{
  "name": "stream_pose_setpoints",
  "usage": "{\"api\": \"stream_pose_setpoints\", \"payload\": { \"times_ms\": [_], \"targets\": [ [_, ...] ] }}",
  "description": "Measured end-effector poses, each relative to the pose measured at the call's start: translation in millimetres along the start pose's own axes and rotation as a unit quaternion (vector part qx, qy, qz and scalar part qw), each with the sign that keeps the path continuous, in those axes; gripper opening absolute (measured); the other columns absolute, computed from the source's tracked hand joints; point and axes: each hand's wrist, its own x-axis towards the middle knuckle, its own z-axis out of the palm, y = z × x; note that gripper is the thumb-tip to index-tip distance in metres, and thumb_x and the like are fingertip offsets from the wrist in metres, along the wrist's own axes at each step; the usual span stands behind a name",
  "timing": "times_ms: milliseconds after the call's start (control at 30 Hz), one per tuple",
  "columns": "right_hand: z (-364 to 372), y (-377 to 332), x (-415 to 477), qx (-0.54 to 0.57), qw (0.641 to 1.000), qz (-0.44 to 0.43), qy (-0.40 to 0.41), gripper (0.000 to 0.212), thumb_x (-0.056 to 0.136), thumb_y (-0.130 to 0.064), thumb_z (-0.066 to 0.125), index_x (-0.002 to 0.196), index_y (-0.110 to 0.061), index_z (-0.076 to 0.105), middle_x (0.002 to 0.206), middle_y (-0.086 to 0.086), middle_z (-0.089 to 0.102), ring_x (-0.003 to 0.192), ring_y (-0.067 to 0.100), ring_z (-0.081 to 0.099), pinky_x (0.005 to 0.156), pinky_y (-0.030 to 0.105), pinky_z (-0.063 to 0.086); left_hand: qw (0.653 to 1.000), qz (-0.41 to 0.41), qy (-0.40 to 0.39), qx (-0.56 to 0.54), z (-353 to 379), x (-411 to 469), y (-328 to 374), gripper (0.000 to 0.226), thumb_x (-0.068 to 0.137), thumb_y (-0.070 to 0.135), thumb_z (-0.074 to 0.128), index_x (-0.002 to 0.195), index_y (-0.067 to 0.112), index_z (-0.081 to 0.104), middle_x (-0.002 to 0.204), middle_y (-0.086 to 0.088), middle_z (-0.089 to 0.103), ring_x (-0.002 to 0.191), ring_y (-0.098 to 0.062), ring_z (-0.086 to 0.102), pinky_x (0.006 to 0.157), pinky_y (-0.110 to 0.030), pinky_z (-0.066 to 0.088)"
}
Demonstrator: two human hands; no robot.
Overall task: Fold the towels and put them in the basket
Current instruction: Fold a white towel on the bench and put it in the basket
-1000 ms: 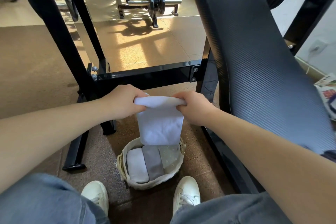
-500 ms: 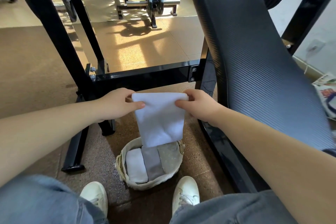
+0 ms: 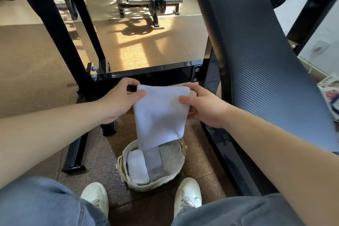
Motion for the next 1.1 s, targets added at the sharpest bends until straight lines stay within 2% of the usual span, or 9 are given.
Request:
{"api": "stream_pose_setpoints", "payload": {
  "times_ms": [100, 200, 300, 400, 467, 600, 767, 933, 1100],
  "targets": [
    [-4.0, 0.6, -2.3, -0.034, 0.999, -0.007, -0.038, 0.074, 0.094, -0.005, 0.068, 0.138, -0.053, 0.033, 0.119, 0.016, 0.071, 0.105, 0.033, 0.072, 0.090, 0.048, 0.059, 0.999, 0.022, -0.001, 0.036, -5.7, -2.5, 0.6, 0.006, 0.104, 0.026, 0.057, 0.103, 0.031, 0.059, 0.075, 0.002, 0.074, 0.062, -0.011, 0.067, 0.052, -0.022, 0.052],
    [1.5, 1.1, -0.9, -0.047, 0.998, -0.034, 0.009, 0.047, 0.099, -0.007, 0.062, 0.124, -0.042, 0.045, 0.112, 0.017, 0.072, 0.100, 0.034, 0.073, 0.088, 0.048, 0.060, 0.998, 0.032, -0.010, 0.056, -4.8, -5.7, 4.5, 0.023, 0.106, 0.014, 0.047, 0.097, 0.022, 0.067, 0.079, 0.002, 0.069, 0.064, -0.005, 0.062, 0.053, -0.021, 0.051],
    [5.2, 1.8, 2.3, -0.069, 0.993, -0.073, 0.060, 0.020, 0.104, -0.012, 0.051, 0.105, -0.032, 0.051, 0.107, 0.016, 0.070, 0.090, 0.028, 0.068, 0.081, 0.046, 0.061, 0.999, 0.001, -0.044, 0.020, 0.9, -10.7, 8.6, 0.025, 0.105, 0.007, 0.048, 0.106, 0.020, 0.069, 0.105, -0.010, 0.070, 0.093, -0.021, 0.068, 0.081, -0.036, 0.060],
    [7.0, 2.8, 3.5, -0.091, 0.989, -0.091, 0.069, 0.018, 0.105, -0.015, 0.048, 0.105, -0.028, 0.060, 0.113, 0.018, 0.065, 0.090, 0.032, 0.065, 0.083, 0.047, 0.057, 0.997, 0.021, -0.063, 0.046, 1.5, -14.0, 10.6, 0.030, 0.099, 0.004, 0.060, 0.114, 0.029, 0.068, 0.119, -0.015, 0.070, 0.112, -0.029, 0.066, 0.102, -0.045, 0.053],
    [6.5, 5.5, 2.8, -0.110, 0.988, -0.096, 0.052, 0.024, 0.098, -0.015, 0.061, 0.115, -0.032, 0.061, 0.118, 0.015, 0.065, 0.099, 0.029, 0.069, 0.089, 0.045, 0.060, 0.995, 0.039, -0.071, 0.054, 0.7, -15.9, 12.7, 0.044, 0.091, 0.000, 0.070, 0.114, 0.037, 0.066, 0.120, -0.008, 0.070, 0.112, -0.025, 0.067, 0.101, -0.040, 0.054],
    [8.3, 10.6, 1.6, -0.232, 0.963, -0.119, 0.066, 0.063, 0.081, -0.011, 0.079, 0.129, -0.041, 0.052, 0.111, -0.001, 0.061, 0.098, 0.018, 0.065, 0.081, 0.036, 0.062, 0.985, 0.071, -0.054, 0.145, 1.3, -14.2, 11.0, 0.061, 0.079, 0.007, 0.084, 0.120, 0.044, 0.059, 0.118, 0.003, 0.065, 0.103, -0.014, 0.067, 0.089, -0.033, 0.058],
    [12.8, 10.7, 4.1, -0.305, 0.932, -0.152, 0.120, 0.057, 0.085, -0.014, 0.072, 0.136, -0.034, 0.054, 0.101, -0.014, 0.059, 0.092, 0.010, 0.059, 0.074, 0.025, 0.052, 0.957, 0.108, -0.002, 0.267, 4.2, -10.1, 7.1, 0.058, 0.078, 0.024, 0.084, 0.126, 0.042, 0.059, 0.112, 0.007, 0.062, 0.097, -0.017, 0.062, 0.080, -0.038, 0.056],
    [9.8, 8.2, 2.8, -0.351, 0.910, -0.170, 0.144, 0.053, 0.087, -0.013, 0.068, 0.135, -0.032, 0.057, 0.106, -0.009, 0.059, 0.093, 0.012, 0.055, 0.063, 0.009, 0.040, 0.955, 0.132, 0.007, 0.267, 4.2, -7.3, 6.1, 0.048, 0.081, 0.022, 0.080, 0.122, 0.040, 0.061, 0.112, 0.020, 0.060, 0.102, -0.004, 0.058, 0.071, -0.020, 0.043],
    [11.5, 4.6, 4.0, -0.377, 0.892, -0.188, 0.164, 0.046, 0.090, -0.011, 0.064, 0.133, -0.026, 0.059, 0.102, -0.008, 0.057, 0.078, -0.005, 0.049, 0.052, -0.003, 0.037, 0.953, 0.139, 0.033, 0.268, 5.7, -3.6, 8.0, 0.043, 0.083, 0.014, 0.075, 0.119, 0.034, 0.066, 0.111, 0.013, 0.064, 0.095, 0.000, 0.057, 0.067, -0.018, 0.042]
  ]
}}
